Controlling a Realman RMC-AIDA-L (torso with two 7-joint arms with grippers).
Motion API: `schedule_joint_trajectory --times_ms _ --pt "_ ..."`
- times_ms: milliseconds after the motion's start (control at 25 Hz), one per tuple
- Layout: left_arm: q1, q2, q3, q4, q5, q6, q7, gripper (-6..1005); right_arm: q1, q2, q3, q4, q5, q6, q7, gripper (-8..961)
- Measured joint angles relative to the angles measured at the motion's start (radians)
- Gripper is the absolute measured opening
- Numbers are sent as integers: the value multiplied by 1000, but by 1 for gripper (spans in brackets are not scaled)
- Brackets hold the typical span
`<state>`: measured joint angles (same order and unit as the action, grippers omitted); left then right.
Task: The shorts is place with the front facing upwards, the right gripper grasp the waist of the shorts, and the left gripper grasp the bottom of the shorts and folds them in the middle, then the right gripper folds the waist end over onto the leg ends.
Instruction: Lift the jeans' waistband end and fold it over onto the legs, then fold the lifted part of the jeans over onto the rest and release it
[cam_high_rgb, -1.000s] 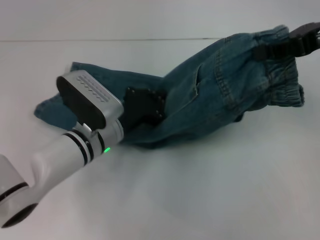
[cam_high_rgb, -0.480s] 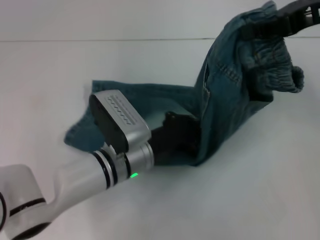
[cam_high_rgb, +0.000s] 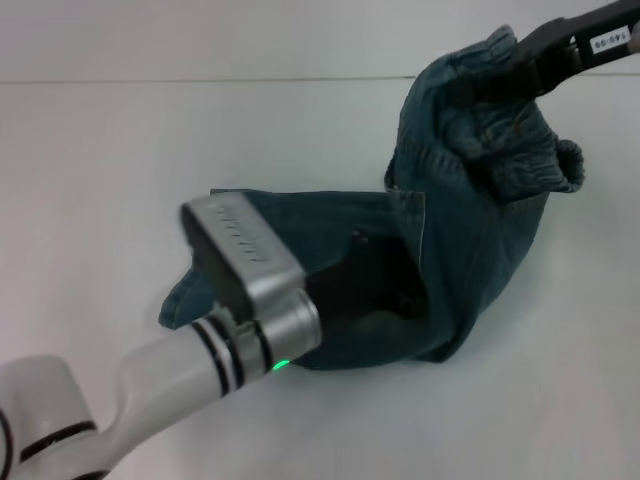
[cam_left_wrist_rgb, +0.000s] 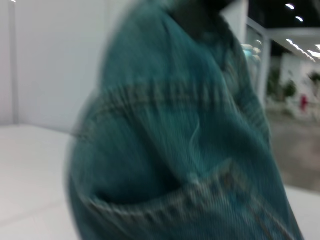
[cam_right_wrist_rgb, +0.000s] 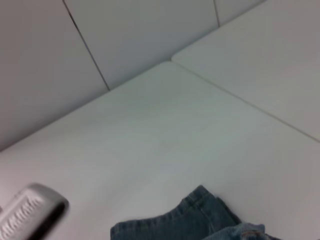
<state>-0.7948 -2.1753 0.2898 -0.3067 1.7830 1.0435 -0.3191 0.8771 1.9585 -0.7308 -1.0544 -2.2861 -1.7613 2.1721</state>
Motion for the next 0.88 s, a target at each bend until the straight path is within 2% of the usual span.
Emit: schedule_joint_trajectory --times_ms 280,400,560,720,880 --pt "161 1 -83 93 -1 211 -34 1 1 -10 -15 38 -5 22 -23 105" --pt "245 0 -170 122 -3 327 -41 2 14 -6 -33 57 -5 38 -35 105" --pt "345 1 -312 155 -3 427 -44 2 68 3 -89 161 -4 82 -71 106" --pt "424 5 -401 196 -5 499 -62 2 135 31 -194 260 -5 150 -109 106" --pt "489 3 -466 222 -6 519 -64 2 203 82 -292 296 -5 190 -120 106"
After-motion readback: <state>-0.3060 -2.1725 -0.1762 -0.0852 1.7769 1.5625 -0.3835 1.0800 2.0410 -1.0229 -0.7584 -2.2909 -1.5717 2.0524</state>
